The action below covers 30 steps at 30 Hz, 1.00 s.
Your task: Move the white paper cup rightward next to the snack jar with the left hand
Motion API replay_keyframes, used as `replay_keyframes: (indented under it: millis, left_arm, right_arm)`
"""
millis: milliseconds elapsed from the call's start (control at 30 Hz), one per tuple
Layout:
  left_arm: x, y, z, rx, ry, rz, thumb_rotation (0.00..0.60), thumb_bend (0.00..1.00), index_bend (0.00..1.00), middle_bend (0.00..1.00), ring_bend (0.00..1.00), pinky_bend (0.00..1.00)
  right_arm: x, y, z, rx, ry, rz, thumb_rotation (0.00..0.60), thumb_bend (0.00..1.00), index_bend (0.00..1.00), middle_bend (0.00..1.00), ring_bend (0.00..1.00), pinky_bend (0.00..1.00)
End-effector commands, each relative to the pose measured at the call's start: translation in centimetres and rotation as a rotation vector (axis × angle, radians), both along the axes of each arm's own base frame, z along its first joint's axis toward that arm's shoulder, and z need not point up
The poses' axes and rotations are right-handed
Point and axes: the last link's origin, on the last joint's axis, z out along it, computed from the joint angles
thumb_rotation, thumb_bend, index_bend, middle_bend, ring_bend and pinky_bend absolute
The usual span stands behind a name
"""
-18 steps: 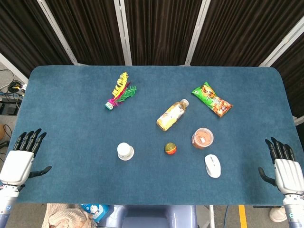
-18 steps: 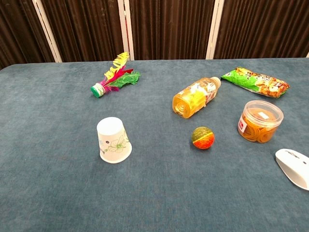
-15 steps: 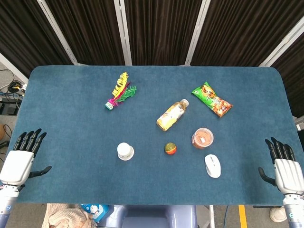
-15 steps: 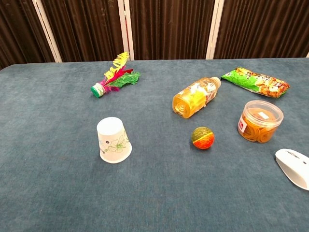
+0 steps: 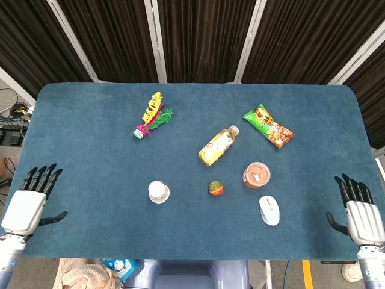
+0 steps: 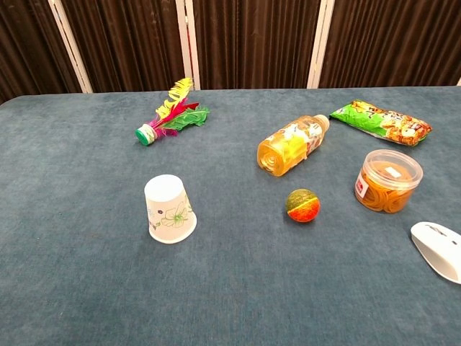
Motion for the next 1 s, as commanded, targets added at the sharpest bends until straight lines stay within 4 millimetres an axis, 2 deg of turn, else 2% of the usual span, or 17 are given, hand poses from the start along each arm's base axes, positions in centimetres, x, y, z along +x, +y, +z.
replay_keyframes:
  millis: [33,200,300,467,600,700,1000]
  left_arm:
    - [0.5,0.7,-0.1,-0.033,0.038,-0.049,0.6,0.07,0.0,0.0,0.0,0.0]
    - [2.4,2.2,-0.7,-0.105,0.039,-0.082,0.6,0.08,0.0,0.0,0.0,0.03]
    - [3.9,3.1,-1.3,-0.14,0.042,-0.111,0.6,0.09,0.0,0.01,0.02,0.13]
    - [6.9,4.8,-2.8,-0.204,0.024,-0.148,0.6,0.13,0.02,0.15,0.12,0.25]
    - [9.7,6.2,-4.4,-0.242,0.022,-0.193,0.6,0.15,0.06,0.21,0.16,0.28]
    - [11.4,6.8,-5.5,-0.267,0.019,-0.214,0.6,0.16,0.08,0.22,0.17,0.28]
    - [14.8,7.7,-9.4,-0.343,0.052,-0.253,0.6,0.17,0.11,0.27,0.22,0.29]
  right_arm:
    - [0.0,-0.1,0.0,0.0,-0.001,0.001,0.6,0.35,0.0,0.0,0.0,0.03]
    - [-0.1,-0.1,-0.1,0.003,-0.001,-0.002,0.6,0.35,0.0,0.0,0.0,0.03]
    - [-0.2,-0.1,0.1,-0.001,-0.005,-0.004,0.6,0.35,0.0,0.0,0.0,0.03]
    - [-0.1,-0.1,0.1,-0.002,-0.007,-0.002,0.6,0.35,0.0,0.0,0.0,0.03]
    - [-0.1,-0.1,0.0,-0.001,-0.001,0.001,0.6,0.35,0.0,0.0,0.0,0.03]
    - [-0.1,-0.1,0.1,-0.003,-0.004,-0.004,0.6,0.35,0.0,0.0,0.0,0.03]
    - [-0.2,-0.1,0.2,-0.005,-0.009,-0.008,0.6,0.35,0.0,0.0,0.0,0.03]
